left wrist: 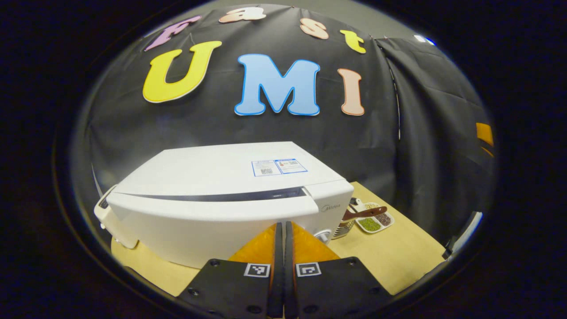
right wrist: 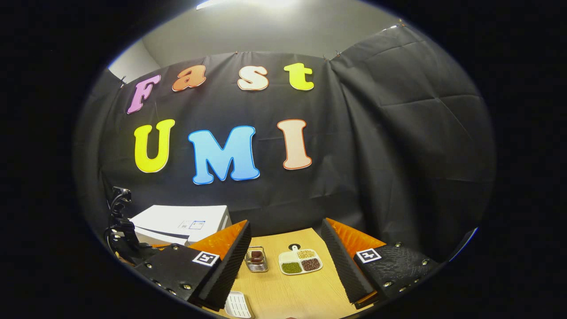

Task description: Open the microwave oven with the left hand, put the food in, and close the microwave oven.

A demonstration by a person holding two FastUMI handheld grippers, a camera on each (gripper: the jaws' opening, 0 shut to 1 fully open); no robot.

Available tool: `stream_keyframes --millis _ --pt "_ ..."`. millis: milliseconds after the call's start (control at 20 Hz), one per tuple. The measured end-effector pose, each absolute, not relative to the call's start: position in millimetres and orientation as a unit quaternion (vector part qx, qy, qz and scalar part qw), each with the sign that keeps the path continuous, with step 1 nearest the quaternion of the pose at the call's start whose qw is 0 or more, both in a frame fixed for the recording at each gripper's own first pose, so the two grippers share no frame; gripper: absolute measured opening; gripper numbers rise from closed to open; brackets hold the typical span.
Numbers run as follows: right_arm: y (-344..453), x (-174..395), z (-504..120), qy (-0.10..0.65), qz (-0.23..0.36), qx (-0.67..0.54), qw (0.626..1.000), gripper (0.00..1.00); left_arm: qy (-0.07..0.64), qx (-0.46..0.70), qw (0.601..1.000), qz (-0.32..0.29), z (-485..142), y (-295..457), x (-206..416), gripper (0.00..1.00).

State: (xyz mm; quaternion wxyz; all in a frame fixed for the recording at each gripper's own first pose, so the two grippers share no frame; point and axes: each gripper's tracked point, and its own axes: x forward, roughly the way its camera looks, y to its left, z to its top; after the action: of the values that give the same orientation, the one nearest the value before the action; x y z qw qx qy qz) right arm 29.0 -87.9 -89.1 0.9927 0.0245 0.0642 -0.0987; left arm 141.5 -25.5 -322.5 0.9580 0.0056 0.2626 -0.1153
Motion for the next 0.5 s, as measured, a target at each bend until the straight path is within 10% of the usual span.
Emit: stream_keyframes --millis 500 --pt "-86.7 37.4 -93.8 0.071 -0.095 0.022 0.993 0.96 0.263 0.014 0.958 -0.112 -325.8 -27.2 150.8 0.07"
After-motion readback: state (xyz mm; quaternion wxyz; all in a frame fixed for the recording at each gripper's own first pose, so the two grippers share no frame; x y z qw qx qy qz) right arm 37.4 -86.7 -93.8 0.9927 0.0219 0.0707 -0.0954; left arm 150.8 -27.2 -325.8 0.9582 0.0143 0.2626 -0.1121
